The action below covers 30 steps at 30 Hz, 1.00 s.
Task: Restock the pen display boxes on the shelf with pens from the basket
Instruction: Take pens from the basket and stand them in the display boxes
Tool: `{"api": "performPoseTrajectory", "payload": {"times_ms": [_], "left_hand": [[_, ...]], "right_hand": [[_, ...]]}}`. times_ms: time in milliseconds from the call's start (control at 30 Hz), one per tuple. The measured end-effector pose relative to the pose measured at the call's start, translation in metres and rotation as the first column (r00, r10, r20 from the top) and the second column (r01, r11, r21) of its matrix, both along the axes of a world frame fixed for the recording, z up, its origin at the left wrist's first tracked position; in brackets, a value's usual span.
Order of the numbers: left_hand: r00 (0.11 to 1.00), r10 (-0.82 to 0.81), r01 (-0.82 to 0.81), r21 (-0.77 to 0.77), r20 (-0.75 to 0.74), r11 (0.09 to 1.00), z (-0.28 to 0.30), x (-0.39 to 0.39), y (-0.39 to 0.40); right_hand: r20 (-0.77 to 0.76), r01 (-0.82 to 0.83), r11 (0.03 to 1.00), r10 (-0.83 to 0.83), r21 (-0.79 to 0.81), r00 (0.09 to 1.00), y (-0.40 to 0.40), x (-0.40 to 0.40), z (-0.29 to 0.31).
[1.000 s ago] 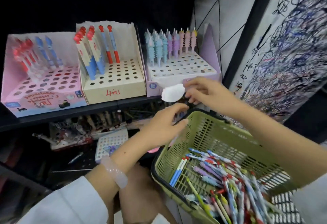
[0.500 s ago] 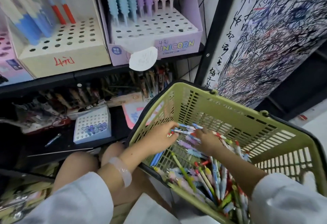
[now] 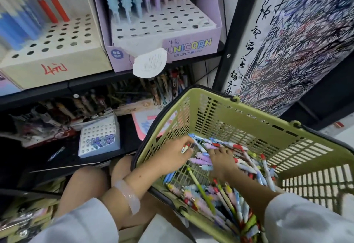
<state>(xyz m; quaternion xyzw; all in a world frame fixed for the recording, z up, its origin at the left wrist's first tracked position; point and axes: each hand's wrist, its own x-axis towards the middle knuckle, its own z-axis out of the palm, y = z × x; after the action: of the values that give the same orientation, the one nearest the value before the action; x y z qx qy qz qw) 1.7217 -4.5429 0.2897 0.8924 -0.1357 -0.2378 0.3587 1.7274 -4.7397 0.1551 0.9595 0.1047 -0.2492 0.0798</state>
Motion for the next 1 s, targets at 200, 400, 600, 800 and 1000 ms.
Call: {"api": "performPoseTrajectory", "payload": {"times_ms": [200,400,600,800,1000], "left_hand": [[1.0,0.013,-0.014,-0.02,-0.021,1.0,0.0,0.0,0.003],[0.992,0.105,-0.113,-0.1,-0.075,0.989,0.002,0.002,0.006],[0.853,0.205,-0.344,-0.222,-0.479,0.912,0.012,-0.005,-0.007],[0.497,0.046,-0.802,-0.438,-0.866,0.407,0.029,-0.002,-0.038],[0.497,0.195,-0.867,-0.493,-0.845,0.072,0.039,-0.002,-0.056]], "right_hand": [[0.065,0.06,0.98,-0.074,0.191,0.995,-0.001,0.003,0.011],[-0.112,0.326,0.677,-0.34,0.66,0.934,-0.006,0.011,0.049],[-0.285,0.396,0.263,-0.374,0.88,0.882,0.002,-0.004,0.101],[-0.46,0.457,-0.065,-0.215,0.887,0.862,0.019,-0.029,0.134],[-0.455,0.453,-0.058,-0.194,0.89,0.869,0.018,-0.044,0.148]]}}
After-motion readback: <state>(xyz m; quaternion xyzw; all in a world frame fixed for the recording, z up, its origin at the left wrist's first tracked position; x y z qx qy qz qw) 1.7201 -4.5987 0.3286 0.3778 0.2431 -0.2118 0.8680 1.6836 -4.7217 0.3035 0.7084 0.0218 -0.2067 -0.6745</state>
